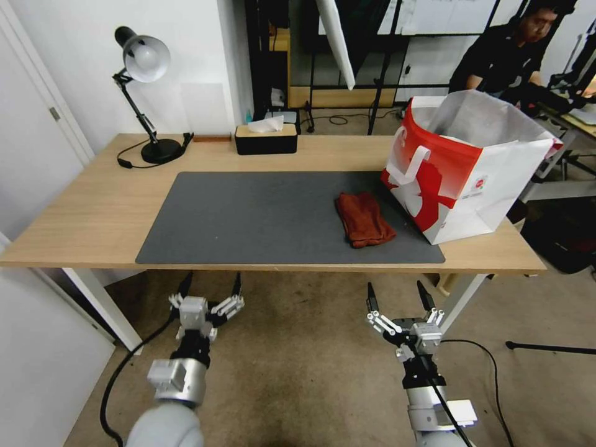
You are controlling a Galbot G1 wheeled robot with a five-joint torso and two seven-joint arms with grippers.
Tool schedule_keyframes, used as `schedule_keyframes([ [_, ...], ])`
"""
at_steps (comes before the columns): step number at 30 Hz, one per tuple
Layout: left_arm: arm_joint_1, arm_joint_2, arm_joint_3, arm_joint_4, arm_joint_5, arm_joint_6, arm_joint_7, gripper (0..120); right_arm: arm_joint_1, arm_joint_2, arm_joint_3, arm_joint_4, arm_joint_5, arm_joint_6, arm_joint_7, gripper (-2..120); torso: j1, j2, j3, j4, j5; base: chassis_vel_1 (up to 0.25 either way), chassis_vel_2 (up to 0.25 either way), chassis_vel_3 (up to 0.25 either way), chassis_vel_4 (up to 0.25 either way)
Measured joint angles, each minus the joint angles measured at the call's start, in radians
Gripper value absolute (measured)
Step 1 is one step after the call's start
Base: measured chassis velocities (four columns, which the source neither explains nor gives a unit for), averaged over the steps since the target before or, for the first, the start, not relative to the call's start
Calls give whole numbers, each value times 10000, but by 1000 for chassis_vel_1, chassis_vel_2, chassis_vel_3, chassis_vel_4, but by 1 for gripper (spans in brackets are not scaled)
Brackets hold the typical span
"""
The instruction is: Sweep shrimp from table into container with towel, then put container into takeout bag.
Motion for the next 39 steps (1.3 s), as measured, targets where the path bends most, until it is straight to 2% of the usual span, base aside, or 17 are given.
schedule_keyframes([
  [1, 278, -203, -31, 163, 155, -357, -16, 100, 80, -1, 58, -8, 136, -19, -25, 100, 0, 0, 0, 1, 0, 0, 0, 0, 0],
  [3, 430, -436, -23, 431, 356, -792, -17, 100, 230, -26, 97, -46, 378, -171, -32, 100, 0, -1, 0, -1, 1, 0, 0, 0, 0],
  [7, 272, -637, 42, 708, 530, -995, -15, 100, 468, -28, 104, -116, 563, -398, -5, 100, 0, -1, 0, -1, 0, 0, 0, 0, 0],
  [14, 74, -652, 105, 851, 542, -1011, -58, 100, 490, -71, 104, -100, 775, -577, 15, 100, 0, 0, 0, -2, 0, 0, 0, 0, 0],
  [39, 50, -631, 125, 852, 527, -958, -65, 100, 479, -73, 109, -89, 771, -579, 20, 100, 0, -1, 0, -2, 0, 0, 0, 0, 0],
])
